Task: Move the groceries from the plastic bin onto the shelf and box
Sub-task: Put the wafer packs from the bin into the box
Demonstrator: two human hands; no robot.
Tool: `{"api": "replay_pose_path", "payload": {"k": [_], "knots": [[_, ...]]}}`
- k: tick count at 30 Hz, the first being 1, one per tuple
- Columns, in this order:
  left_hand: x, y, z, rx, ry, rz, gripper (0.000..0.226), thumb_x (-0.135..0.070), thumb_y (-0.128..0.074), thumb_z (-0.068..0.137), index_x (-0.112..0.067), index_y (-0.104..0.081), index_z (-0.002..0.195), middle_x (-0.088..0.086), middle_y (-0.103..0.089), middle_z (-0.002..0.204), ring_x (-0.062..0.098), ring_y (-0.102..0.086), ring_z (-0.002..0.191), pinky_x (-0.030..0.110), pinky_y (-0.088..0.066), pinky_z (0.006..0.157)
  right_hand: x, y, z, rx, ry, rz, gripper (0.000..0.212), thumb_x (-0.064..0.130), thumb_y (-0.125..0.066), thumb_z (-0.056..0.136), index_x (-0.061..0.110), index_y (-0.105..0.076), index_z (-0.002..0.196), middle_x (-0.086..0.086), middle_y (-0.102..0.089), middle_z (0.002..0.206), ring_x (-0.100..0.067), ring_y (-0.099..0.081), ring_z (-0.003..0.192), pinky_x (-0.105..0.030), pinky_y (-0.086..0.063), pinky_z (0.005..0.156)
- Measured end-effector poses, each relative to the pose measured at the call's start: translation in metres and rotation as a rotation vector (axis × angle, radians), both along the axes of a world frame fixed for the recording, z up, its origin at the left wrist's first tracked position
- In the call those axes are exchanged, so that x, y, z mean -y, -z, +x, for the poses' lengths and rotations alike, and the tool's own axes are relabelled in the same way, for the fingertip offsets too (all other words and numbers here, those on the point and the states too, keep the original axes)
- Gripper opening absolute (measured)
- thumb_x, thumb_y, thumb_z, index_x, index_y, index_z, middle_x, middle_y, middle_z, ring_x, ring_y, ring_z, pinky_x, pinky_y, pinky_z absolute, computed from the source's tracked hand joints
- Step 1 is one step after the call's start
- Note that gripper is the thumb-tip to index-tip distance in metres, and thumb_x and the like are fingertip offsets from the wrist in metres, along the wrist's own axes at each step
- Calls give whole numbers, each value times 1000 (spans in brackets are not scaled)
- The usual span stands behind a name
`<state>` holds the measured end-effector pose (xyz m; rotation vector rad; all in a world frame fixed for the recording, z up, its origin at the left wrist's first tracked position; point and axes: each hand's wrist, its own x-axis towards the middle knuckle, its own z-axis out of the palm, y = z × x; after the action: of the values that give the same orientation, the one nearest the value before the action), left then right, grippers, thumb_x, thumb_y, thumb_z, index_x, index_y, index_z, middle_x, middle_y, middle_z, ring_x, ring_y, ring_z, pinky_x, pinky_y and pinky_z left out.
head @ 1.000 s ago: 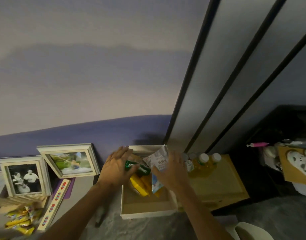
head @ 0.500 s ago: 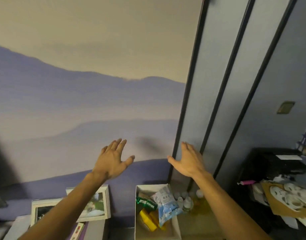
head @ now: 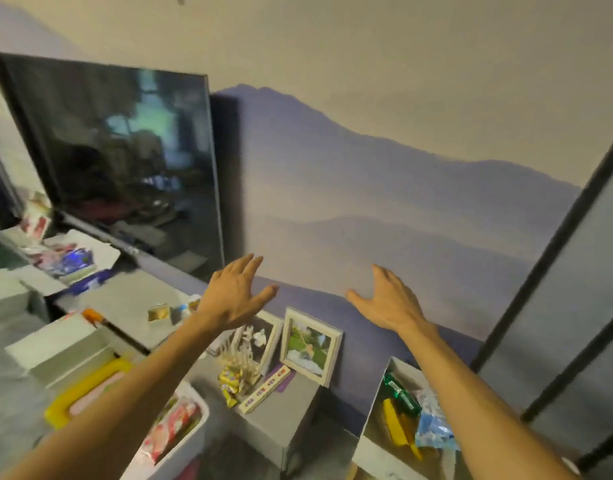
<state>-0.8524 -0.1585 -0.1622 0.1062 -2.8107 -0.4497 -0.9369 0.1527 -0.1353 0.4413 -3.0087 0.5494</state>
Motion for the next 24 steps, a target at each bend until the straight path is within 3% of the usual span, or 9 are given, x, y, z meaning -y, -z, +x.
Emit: {"api": "replay_pose_path", "payload": {"k": [10,17,20,24], "knots": [[185,40,157,78,-475,56,98,-89,-23,88,-25,-32,161,7,-34,168,32,-37,150,56,-34,120,245,37,40,79,-407,-4,102,76,-57,95,14,-24,168,-13,-31,173,-35,-37,156,-49,-39,122],[293,100,198,188,-617,157,89,-83,-34,93,-25,-31,161,10,-35,166,32,-40,148,55,-37,119,400,99,54,179,-585,80,87,72,-61,93,22,-35,160,-11,-48,160,-33,-54,138,-44,-50,98],[324,144,202,258,-619,233,88,-81,-37,93,-24,-33,160,8,-38,165,31,-43,146,54,-39,117,452,139,62,264,-650,142,94,71,-59,95,22,-23,167,-10,-39,168,-36,-46,148,-50,-48,109],[350,221,202,371,-667,316,96,-86,-31,87,-22,-37,158,6,-46,159,29,-51,138,52,-44,112,508,207,72,368,-713,252,98,72,-58,95,16,-22,167,-12,-33,171,-34,-40,152,-50,-43,114]]}}
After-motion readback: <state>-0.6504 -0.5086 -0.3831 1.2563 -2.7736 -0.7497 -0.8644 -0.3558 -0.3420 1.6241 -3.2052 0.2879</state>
